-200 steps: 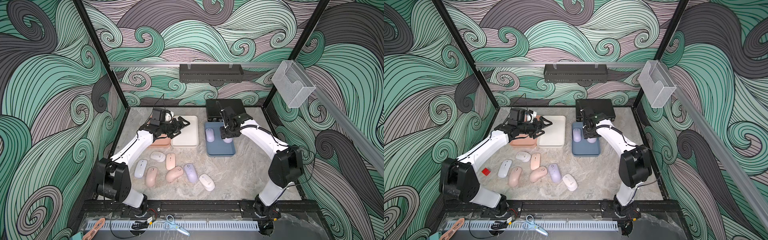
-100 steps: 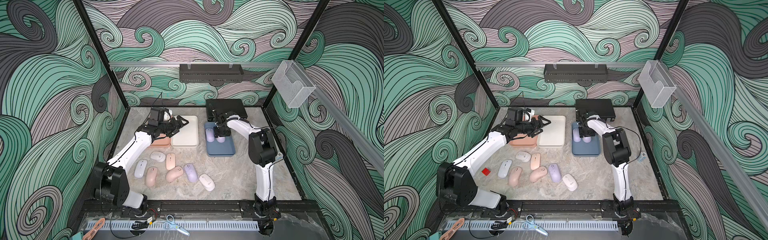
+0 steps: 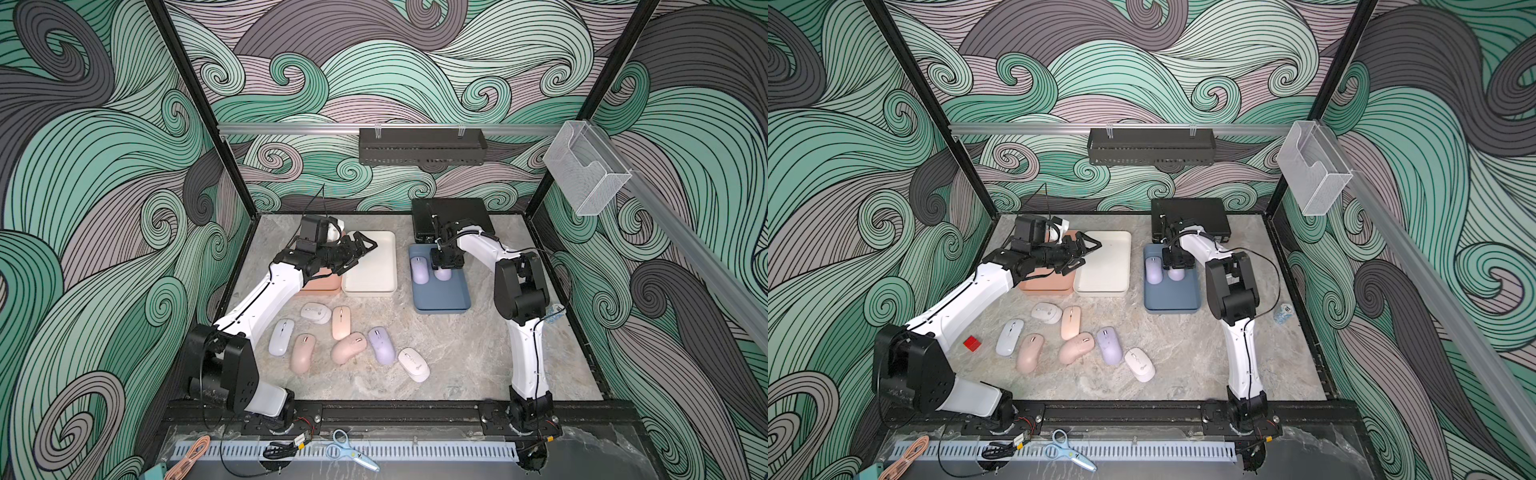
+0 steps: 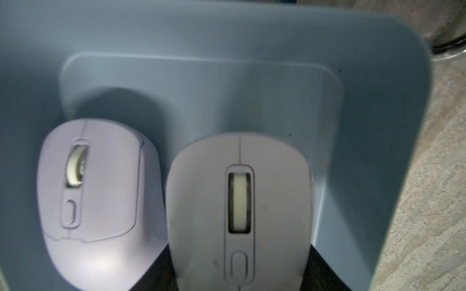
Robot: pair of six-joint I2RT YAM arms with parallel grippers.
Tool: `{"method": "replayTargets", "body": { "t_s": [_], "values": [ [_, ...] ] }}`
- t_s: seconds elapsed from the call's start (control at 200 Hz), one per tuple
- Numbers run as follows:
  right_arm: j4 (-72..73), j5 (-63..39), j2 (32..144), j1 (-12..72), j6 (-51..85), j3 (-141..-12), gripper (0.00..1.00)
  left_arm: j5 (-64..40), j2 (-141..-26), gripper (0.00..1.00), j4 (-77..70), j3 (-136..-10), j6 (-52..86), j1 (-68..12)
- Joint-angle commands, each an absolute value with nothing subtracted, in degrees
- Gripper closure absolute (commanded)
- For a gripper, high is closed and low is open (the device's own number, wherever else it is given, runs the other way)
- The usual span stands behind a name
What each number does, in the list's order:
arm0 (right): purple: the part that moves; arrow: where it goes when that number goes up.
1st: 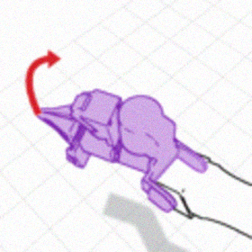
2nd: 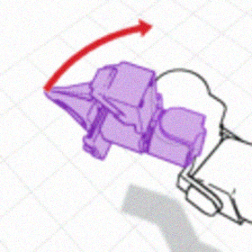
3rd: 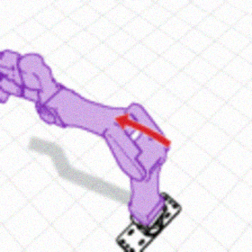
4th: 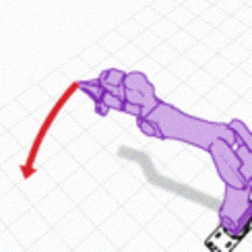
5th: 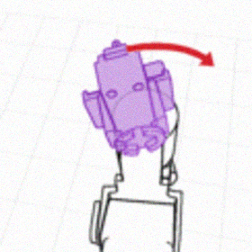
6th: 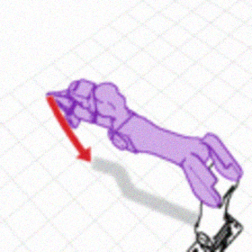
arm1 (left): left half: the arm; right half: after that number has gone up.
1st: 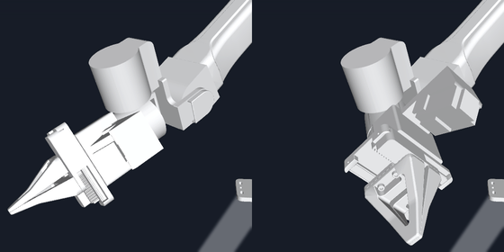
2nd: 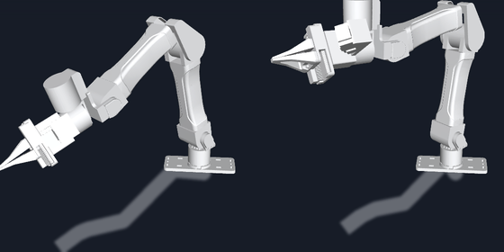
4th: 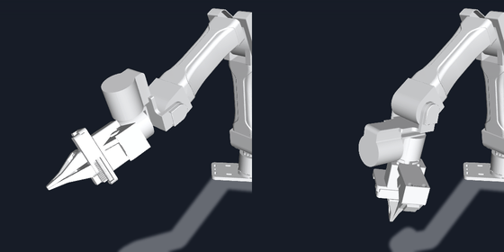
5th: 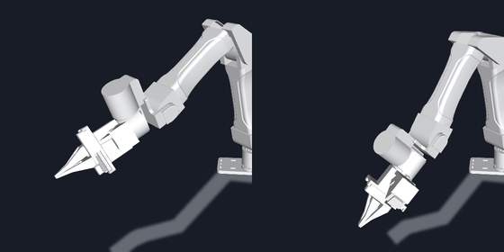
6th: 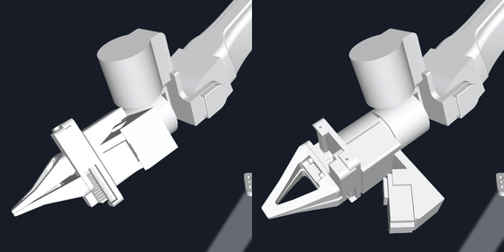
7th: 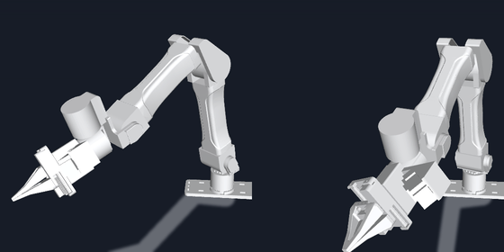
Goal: Place the mice by color into the storage box
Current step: Place the mouse in the storage box.
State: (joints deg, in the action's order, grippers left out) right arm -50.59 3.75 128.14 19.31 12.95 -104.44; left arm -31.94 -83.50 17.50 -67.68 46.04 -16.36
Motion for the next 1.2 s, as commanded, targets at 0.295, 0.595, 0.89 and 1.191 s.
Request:
{"method": "replayTargets", "body": {
  "t_s": [0.295,0.595,0.89,1.191],
  "values": [
    [-52.2,-0.2,130.4,18.8,11.5,-106.9,0.41,-31.4,-84.0,0.06,19.3,-69.4,45.0,-16.1],
    [-52.3,-1.1,130.5,18.8,11.2,-106.6,0.39,-31.0,-84.0,0.06,19.0,-69.1,45.3,-16.0],
    [-52.3,-0.3,129.3,18.8,11.3,-106.6,0.36,-31.6,-83.9,0.06,18.5,-68.9,45.4,-16.1],
    [-52.9,0.4,124.6,18.8,11.3,-106.5,0.36,-31.9,-84.0,0.06,18.1,-68.7,45.5,-16.1]
  ]
}}
